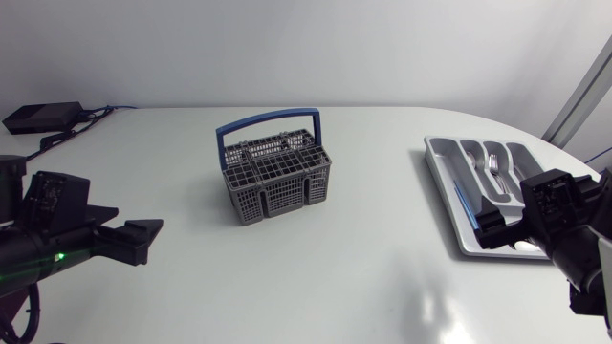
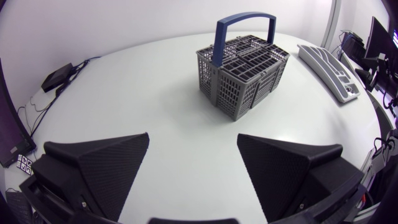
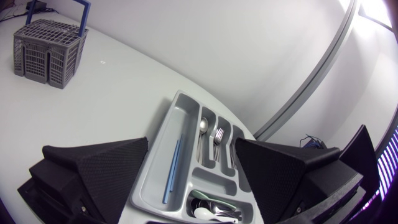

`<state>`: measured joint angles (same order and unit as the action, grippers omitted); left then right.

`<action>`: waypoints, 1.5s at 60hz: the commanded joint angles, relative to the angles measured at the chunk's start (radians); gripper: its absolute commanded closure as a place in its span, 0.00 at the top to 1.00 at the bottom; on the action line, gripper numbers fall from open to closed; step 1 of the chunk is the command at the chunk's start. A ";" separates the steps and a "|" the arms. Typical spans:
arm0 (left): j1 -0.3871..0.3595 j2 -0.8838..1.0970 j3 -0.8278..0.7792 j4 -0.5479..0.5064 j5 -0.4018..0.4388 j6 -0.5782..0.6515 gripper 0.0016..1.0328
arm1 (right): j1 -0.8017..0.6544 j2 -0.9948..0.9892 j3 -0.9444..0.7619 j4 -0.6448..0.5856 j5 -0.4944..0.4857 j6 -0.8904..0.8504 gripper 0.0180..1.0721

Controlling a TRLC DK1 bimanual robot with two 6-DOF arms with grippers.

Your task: Unload the cutlery basket into the drawer organizer.

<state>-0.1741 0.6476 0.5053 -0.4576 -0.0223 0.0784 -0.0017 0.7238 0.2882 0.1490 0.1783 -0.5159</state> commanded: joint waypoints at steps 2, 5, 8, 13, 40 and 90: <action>0.031 -0.048 -0.033 0.016 -0.008 -0.006 0.96 | 0.014 -0.052 -0.052 0.035 0.023 0.020 0.96; 0.044 -0.066 -0.044 0.023 -0.008 -0.006 0.96 | 0.014 -0.070 -0.064 0.040 0.023 0.020 0.96; 0.054 -0.088 -0.057 0.036 -0.008 -0.006 0.96 | 0.014 -0.078 -0.072 0.040 0.023 0.020 0.96; 0.074 -0.126 -0.082 0.048 -0.008 -0.008 0.96 | 0.016 -0.093 -0.092 0.047 0.036 0.013 0.96; 0.120 -0.349 -0.260 0.218 0.004 -0.040 0.96 | 0.025 -0.340 -0.178 0.018 0.053 -0.009 0.96; 0.174 -0.648 -0.505 0.458 0.022 -0.078 0.96 | 0.057 -0.730 -0.251 -0.227 0.086 -0.062 0.96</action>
<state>-0.0074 0.0063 0.0231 -0.0166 -0.0051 0.0185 0.0479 0.0040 0.0631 -0.0635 0.2592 -0.5625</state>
